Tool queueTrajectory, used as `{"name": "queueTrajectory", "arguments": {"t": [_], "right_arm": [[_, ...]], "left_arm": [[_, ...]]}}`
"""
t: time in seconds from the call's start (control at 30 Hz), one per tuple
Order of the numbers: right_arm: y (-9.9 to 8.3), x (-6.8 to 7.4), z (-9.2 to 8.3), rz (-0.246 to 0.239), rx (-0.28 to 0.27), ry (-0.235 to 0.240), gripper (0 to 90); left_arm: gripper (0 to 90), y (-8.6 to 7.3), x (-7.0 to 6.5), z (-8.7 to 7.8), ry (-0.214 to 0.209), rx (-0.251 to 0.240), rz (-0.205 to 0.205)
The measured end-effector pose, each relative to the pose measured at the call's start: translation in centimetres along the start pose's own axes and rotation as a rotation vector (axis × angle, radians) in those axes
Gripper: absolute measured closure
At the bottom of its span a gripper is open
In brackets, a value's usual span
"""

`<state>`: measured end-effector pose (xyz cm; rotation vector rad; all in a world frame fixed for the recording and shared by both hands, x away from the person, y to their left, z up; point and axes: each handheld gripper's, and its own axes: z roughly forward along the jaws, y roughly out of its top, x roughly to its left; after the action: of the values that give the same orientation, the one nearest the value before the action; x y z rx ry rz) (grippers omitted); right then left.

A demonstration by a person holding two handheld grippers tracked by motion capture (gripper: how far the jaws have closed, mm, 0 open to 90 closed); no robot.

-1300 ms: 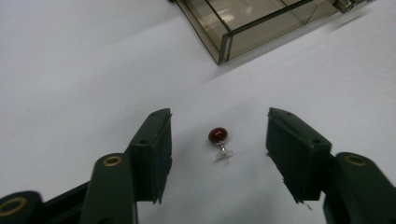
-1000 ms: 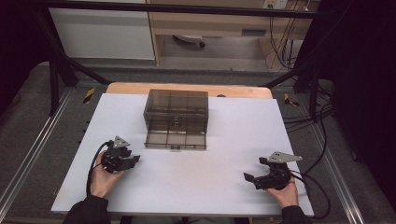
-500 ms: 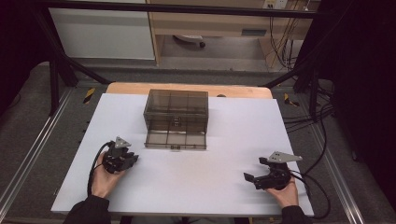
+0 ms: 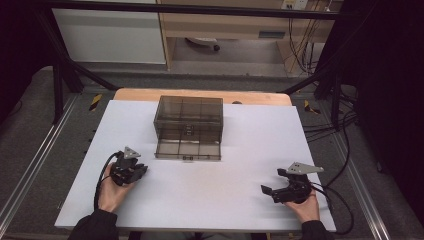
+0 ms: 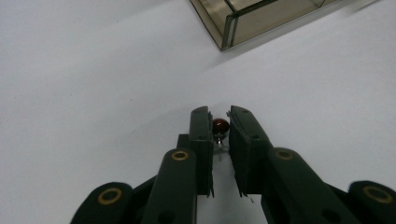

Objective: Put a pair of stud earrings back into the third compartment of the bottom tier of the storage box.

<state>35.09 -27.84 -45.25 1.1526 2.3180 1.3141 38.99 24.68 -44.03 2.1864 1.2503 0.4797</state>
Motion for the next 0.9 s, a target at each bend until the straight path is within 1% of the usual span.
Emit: {"name": "queueTrajectory", "arguments": {"t": [0.2, 0.23, 0.47, 0.67, 0.9], "right_arm": [[0.0, 0.0, 0.0, 0.0, 0.0, 0.0, 1.5], [0.0, 0.0, 0.0, 0.001, 0.0, 0.0, 1.5], [0.0, 0.0, 0.0, 0.0, 0.001, 0.001, 1.5], [0.0, 0.0, 0.0, 0.001, 0.0, 0.001, 1.5], [0.0, 0.0, 0.0, 0.002, -0.001, 0.001, 1.5]], "left_arm": [[79.5, 0.0, 0.0, 0.0, 0.001, 0.004, 0.009], [81.6, 0.0, 0.0, 0.0, -0.003, 0.003, 0.007], [81.9, 0.1, 0.1, -0.1, -0.004, 0.004, 0.009], [82.0, 0.2, 0.4, -0.7, -0.015, -0.023, -0.006], [82.0, 0.3, 0.2, -1.3, -0.04, -0.04, -0.007]]}}
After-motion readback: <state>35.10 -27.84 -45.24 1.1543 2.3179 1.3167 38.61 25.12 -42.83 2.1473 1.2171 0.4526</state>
